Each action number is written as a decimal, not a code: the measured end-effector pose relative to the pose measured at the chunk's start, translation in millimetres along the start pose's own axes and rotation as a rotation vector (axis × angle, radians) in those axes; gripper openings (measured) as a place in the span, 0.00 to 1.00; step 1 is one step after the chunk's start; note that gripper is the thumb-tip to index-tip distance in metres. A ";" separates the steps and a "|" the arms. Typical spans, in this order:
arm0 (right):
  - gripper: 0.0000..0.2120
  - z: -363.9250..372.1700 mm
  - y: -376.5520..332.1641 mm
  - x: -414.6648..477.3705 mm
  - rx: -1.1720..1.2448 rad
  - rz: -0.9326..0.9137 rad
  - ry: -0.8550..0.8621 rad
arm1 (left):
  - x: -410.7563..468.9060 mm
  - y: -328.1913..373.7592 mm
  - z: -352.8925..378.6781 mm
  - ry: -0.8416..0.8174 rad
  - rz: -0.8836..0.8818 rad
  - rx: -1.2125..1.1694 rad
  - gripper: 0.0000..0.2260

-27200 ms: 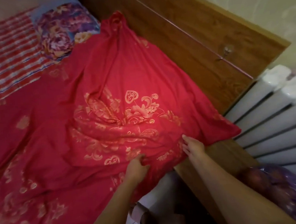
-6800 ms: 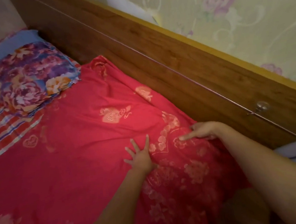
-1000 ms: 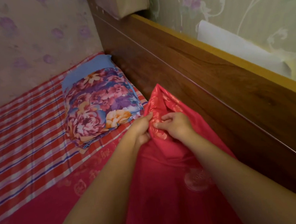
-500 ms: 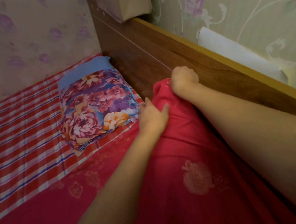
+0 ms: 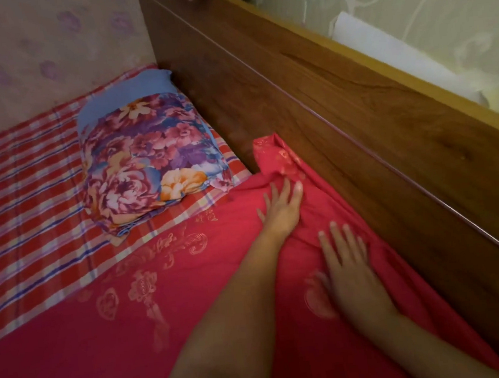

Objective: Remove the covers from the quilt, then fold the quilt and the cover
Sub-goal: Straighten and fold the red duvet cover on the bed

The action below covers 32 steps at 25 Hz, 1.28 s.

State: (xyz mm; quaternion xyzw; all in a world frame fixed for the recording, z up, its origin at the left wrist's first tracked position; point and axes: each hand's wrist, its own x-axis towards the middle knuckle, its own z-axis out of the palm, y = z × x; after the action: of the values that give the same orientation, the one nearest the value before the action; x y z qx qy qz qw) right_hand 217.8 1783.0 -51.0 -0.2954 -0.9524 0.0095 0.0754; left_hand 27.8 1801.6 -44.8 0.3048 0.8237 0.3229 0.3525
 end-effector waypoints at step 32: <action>0.20 -126.5 -15.2 -293.6 -0.040 0.514 -0.433 | -348.8 4.2 61.2 0.008 -0.327 -0.983 0.13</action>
State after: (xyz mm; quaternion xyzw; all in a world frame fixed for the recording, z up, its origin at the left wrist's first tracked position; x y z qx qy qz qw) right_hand 467.1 1601.5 34.5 -0.5185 -0.8406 0.0722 -0.1394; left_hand 273.9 1569.0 59.1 -0.0306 0.6127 0.6138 0.4969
